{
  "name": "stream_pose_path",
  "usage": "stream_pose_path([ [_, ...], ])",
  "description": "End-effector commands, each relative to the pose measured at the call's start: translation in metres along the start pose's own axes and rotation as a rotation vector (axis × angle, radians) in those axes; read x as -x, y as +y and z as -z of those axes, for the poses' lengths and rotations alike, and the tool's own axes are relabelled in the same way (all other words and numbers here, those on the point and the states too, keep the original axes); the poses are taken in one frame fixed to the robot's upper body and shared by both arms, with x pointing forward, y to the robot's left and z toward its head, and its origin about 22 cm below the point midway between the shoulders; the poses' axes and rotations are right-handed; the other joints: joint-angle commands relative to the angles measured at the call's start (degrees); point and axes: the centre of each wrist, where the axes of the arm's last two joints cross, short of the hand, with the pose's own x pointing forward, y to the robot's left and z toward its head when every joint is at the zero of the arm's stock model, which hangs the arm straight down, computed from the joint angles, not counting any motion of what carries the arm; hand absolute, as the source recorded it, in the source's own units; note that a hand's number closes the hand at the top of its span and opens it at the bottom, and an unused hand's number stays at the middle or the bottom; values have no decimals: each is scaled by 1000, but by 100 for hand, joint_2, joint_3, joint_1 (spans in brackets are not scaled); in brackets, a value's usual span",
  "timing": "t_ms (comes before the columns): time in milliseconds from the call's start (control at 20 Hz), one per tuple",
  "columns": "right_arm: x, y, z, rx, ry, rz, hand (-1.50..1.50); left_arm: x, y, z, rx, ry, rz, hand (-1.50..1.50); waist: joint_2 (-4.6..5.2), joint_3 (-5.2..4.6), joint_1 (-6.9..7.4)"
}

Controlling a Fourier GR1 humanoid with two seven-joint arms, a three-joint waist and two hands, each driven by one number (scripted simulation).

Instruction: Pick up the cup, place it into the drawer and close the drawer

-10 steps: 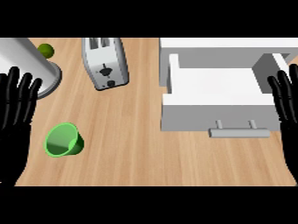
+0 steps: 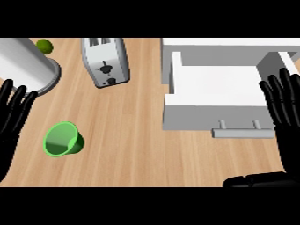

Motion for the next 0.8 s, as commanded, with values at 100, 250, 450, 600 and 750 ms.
stream_pose_path([
  [100,11,-7,15,-24,52,50,-150,7,33,-12,28,34,-97,-150,15,-1,0],
  [250,11,-10,31,0,32,34,-150,17,15,-9,31,44,-98,-150,15,0,-3],
  [450,-7,2,0,-7,15,56,-150,-7,22,-9,16,48,-84,-150,5,1,-15],
  [600,15,6,2,-41,35,38,-150,6,21,9,-2,60,-89,-150,11,1,-25],
  [750,8,19,2,-6,28,38,-150,26,5,2,-1,59,-84,-150,9,0,-28],
])
